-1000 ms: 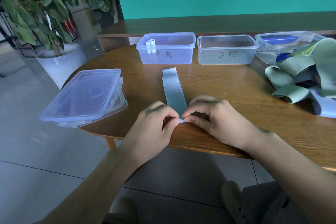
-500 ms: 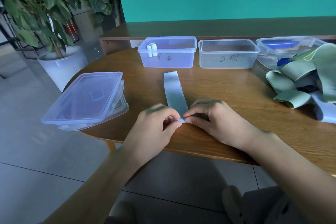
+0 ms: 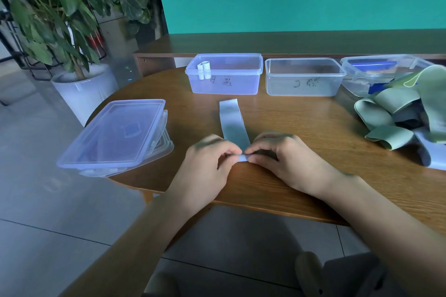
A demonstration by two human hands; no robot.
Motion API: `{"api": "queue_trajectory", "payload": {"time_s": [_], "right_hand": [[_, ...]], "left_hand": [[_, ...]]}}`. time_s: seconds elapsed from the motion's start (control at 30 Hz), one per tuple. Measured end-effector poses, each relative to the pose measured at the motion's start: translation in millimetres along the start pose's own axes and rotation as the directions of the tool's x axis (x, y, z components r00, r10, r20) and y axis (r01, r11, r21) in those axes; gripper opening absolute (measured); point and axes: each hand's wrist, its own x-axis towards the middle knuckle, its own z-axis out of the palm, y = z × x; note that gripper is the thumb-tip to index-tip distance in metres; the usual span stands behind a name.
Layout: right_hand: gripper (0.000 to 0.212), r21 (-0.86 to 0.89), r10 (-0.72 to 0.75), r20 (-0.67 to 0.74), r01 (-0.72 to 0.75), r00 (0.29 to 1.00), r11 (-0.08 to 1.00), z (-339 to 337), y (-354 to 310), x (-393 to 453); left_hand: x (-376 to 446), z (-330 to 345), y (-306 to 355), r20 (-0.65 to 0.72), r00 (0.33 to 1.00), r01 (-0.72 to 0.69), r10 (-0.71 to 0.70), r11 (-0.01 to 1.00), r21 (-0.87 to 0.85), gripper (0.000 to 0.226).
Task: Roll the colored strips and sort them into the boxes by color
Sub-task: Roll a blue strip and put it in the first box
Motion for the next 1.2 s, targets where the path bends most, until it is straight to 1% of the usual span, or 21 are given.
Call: {"api": "queue_trajectory", "payload": {"time_s": [0.1, 0.2, 0.33, 0.43, 0.53, 0.63, 0.73, 0.83, 0.93, 1.07, 1.13, 1.2], "right_hand": [[0.014, -0.017, -0.016, 0.002, 0.016, 1.0, 1.0, -2.5, 1.7, 3.4], [0.014, -0.035, -0.015, -0.014, 0.014, 1.0, 0.999, -2.3, 2.4, 5.2], [0.007, 0.048, 0.01, -0.075, -0.006, 0.997, 0.999, -0.8, 2.1, 5.3], [0.006, 0.06, 0.027, -0.028, -0.025, 0.999, 0.998, -2.0, 4.1, 7.8], [0.014, 0.048, 0.054, 0.031, -0.055, 0.998, 0.997, -5.3, 9.0, 13.1], [0.018, 0.011, 0.04, 0.061, -0.041, 0.997, 0.999, -8.2, 12.7, 19.3], [0.02, 0.001, 0.027, 0.092, -0.027, 0.995, 1.0, -11.7, 14.1, 24.5], [0.021, -0.013, 0.025, 0.126, -0.024, 0.992, 1.0, -14.3, 15.4, 28.5], [0.018, -0.028, 0.006, 0.109, -0.003, 0.994, 1.0, -14.8, 17.7, 31.0], [0.009, 0.038, -0.022, 0.061, 0.02, 0.998, 0.999, -12.4, 18.1, 30.0], [0.01, 0.058, -0.025, 0.075, 0.02, 0.997, 0.998, -12.5, 17.2, 30.1], [0.015, 0.074, -0.002, 0.105, -0.006, 0.995, 0.997, -14.6, 17.9, 31.8]], "left_hand": [[1.1, -2.2, 1.8, 0.036, 0.999, 0.023, -0.023, 1.0, 0.002, 0.003], [5.2, -2.3, 1.3, 0.077, 0.996, 0.043, -0.045, 0.999, 0.027, 0.007], [11.3, -1.7, -1.6, 0.099, 0.993, 0.06, -0.061, 0.998, 0.013, 0.008], [13.9, 0.2, -4.7, 0.085, 0.994, 0.06, -0.062, 0.998, 0.022, 0.01], [15.4, 1.8, -7.0, 0.069, 0.995, 0.063, -0.065, 0.997, 0.039, 0.015], [15.7, 3.1, -7.7, 0.058, 0.997, 0.052, -0.054, 0.998, 0.043, 0.02], [16.9, 1.6, -6.5, 0.058, 0.998, 0.035, -0.038, 0.998, 0.046, 0.014], [20.8, 1.7, -6.1, 0.094, 0.994, 0.055, -0.061, 0.996, 0.067, 0.012], [25.3, 1.5, -6.2, 0.109, 0.991, 0.073, -0.08, 0.995, 0.074, 0.012], [28.4, 1.0, -7.3, 0.111, 0.991, 0.072, -0.08, 0.995, 0.072, 0.012], [28.9, 1.4, -7.1, 0.104, 0.991, 0.071, -0.079, 0.995, 0.075, 0.013], [29.6, 2.6, -7.5, 0.081, 0.994, 0.066, -0.072, 0.995, 0.076, 0.014]]}}
